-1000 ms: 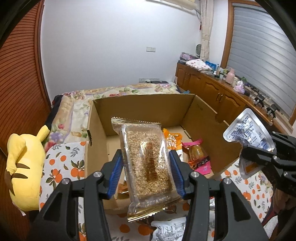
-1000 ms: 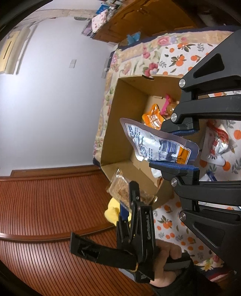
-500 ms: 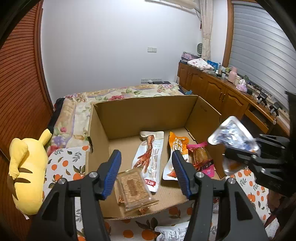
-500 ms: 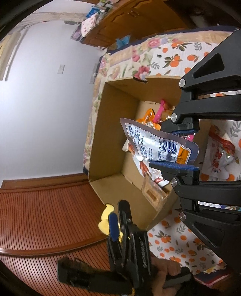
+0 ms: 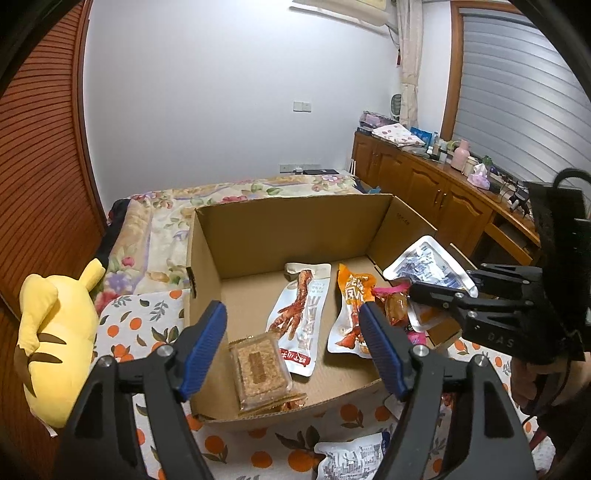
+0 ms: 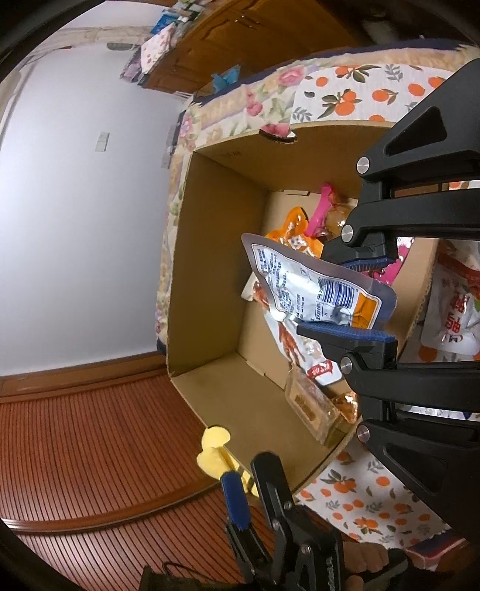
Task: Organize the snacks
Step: 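Open the right tool over the box to drop the white-and-blue packet, then move the left tool to the silver foil packet while the right tool approaches the white-and-red packet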
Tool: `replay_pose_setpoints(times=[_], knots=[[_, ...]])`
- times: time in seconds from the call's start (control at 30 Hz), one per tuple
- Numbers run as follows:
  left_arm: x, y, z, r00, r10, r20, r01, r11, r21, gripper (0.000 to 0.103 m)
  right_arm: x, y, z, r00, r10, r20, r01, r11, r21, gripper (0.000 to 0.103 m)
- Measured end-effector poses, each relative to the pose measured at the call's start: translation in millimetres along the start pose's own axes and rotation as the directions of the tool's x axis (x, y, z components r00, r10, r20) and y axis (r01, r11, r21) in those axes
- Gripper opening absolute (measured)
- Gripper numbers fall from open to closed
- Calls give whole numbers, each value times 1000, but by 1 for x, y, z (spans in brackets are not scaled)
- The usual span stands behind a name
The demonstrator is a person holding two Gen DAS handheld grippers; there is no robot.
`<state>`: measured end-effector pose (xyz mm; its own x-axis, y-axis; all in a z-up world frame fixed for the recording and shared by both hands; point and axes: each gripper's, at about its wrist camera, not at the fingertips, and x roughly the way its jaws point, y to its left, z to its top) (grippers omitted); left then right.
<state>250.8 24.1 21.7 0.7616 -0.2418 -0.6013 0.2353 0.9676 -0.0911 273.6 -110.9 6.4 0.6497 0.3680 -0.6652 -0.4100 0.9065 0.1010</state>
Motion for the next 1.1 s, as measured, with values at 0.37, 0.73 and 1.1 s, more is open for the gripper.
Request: replay_pose_setpoints(times=[0.37,0.73,1.1], knots=[[-8,-2,-6,1000,11,18,-11,1000,2,85,-1,3,-3,999,-41,11,41,999,-21,24],[-43,-16,-20,996,-22,88,20,999,30,88,-47,15,-24,998,-4,61,8,998,-57,41],[-68,-44,-66,994,-92,63,87,993,76,88,-73,16,-69,998,38,46,-36,998,-54,47]])
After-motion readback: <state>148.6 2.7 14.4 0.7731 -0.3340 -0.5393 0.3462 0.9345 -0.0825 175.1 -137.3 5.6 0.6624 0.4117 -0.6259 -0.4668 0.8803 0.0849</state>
